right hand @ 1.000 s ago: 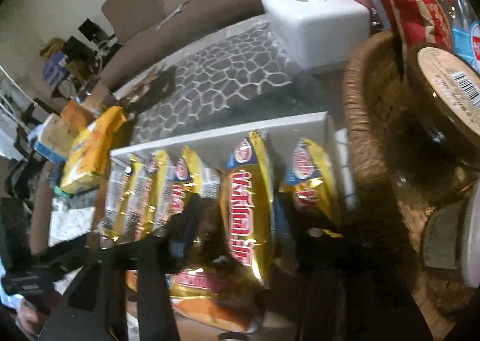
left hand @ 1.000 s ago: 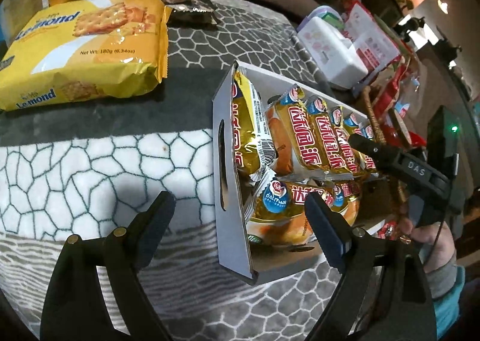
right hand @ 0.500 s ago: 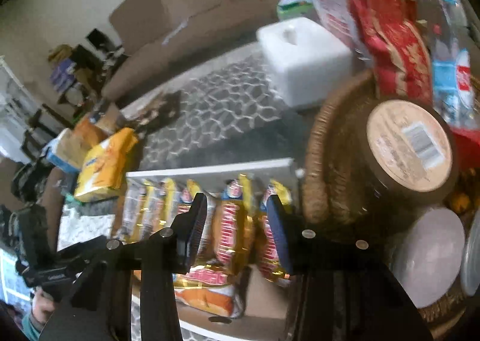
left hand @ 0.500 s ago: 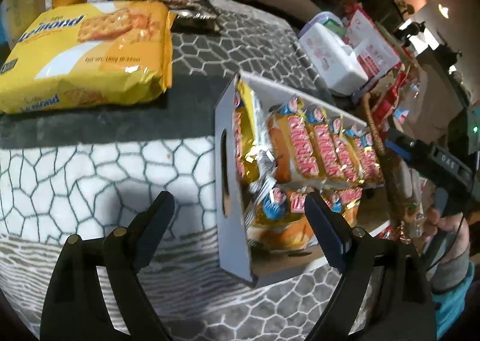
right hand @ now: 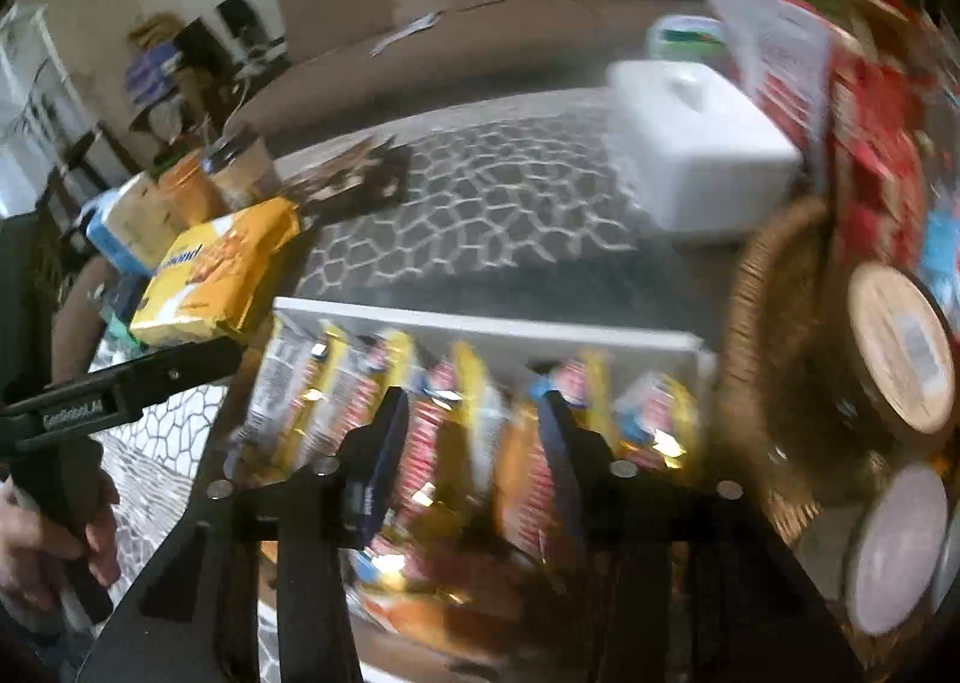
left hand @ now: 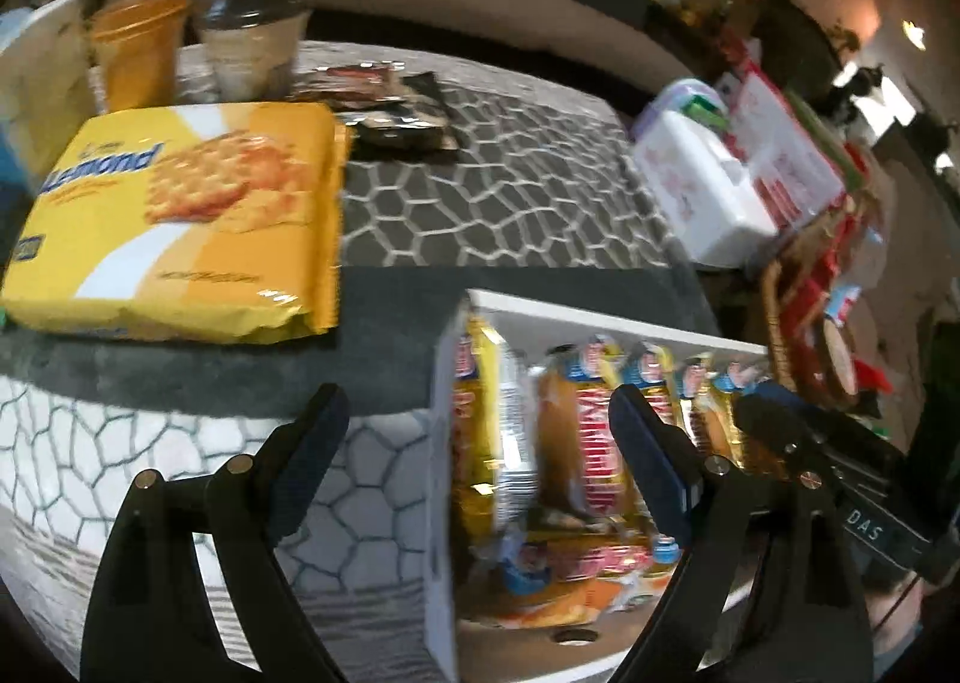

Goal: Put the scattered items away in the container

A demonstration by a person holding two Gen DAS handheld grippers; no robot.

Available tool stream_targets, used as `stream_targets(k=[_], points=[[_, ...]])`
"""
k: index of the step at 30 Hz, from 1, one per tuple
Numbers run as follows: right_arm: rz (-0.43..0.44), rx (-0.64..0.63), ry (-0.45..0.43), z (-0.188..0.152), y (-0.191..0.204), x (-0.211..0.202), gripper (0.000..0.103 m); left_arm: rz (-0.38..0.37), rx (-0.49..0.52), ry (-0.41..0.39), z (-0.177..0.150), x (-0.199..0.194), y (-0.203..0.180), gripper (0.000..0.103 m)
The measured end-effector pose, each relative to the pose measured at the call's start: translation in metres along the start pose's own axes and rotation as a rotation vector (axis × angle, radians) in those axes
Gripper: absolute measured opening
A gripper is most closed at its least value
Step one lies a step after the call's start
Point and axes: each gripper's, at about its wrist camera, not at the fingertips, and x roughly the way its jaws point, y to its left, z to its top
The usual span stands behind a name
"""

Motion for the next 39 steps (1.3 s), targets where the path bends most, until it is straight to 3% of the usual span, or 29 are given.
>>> stream_targets(k=[2, 4, 6, 8, 11, 14, 19, 22, 25, 29, 34, 39], points=[[-0.012, -0.053, 0.031, 0.004, 0.016, 0.018, 0.049, 0.055, 0.041, 0.013, -0.005, 0.007, -0.001, 0.087], [-0.147, -0.144, 0.082, 0.001, 0.022, 0.033, 0.049, 0.105, 0.095, 0.032, -0.01, 0.016, -0.008, 0.087], [-0.189, -0.187, 0.063, -0.004, 0.017, 0.03, 0.056, 0.139, 0.148, 0.027, -0.012, 0.02, -0.019, 0.087], [-0.252, -0.199, 0.065, -0.009, 0.007, 0.028, 0.056, 0.208, 0.261, 0.019, -0.014, 0.027, -0.043, 0.087], [-0.214, -0.191, 0.042, -0.016, -0.009, 0.023, 0.056, 0.25, 0.359, 0.036, -0.018, 0.04, -0.07, 0.087], [-0.193, -0.175, 0.027, -0.015, -0.011, 0.016, 0.056, 0.274, 0.371, 0.033, -0.015, 0.044, -0.085, 0.082], [-0.05, 0.041, -0.047, 0.001, -0.037, -0.02, 0.055, 0.29, 0.438, 0.059, -0.013, 0.039, -0.087, 0.081], [0.015, 0.079, -0.098, 0.008, -0.042, -0.039, 0.057, 0.248, 0.385, 0.022, -0.008, 0.009, -0.067, 0.083], [0.076, 0.049, -0.07, 0.012, -0.024, -0.035, 0.06, 0.211, 0.251, -0.028, -0.001, -0.017, -0.031, 0.086], [0.128, -0.038, -0.002, 0.014, 0.022, -0.004, 0.059, 0.19, 0.124, 0.019, -0.002, -0.013, 0.006, 0.086], [0.138, -0.145, 0.075, 0.015, 0.076, 0.034, 0.059, 0.155, 0.033, 0.017, -0.008, -0.02, 0.032, 0.086], [0.05, -0.262, 0.113, 0.016, 0.104, 0.059, 0.06, 0.134, -0.013, 0.016, -0.012, -0.025, 0.053, 0.086]])
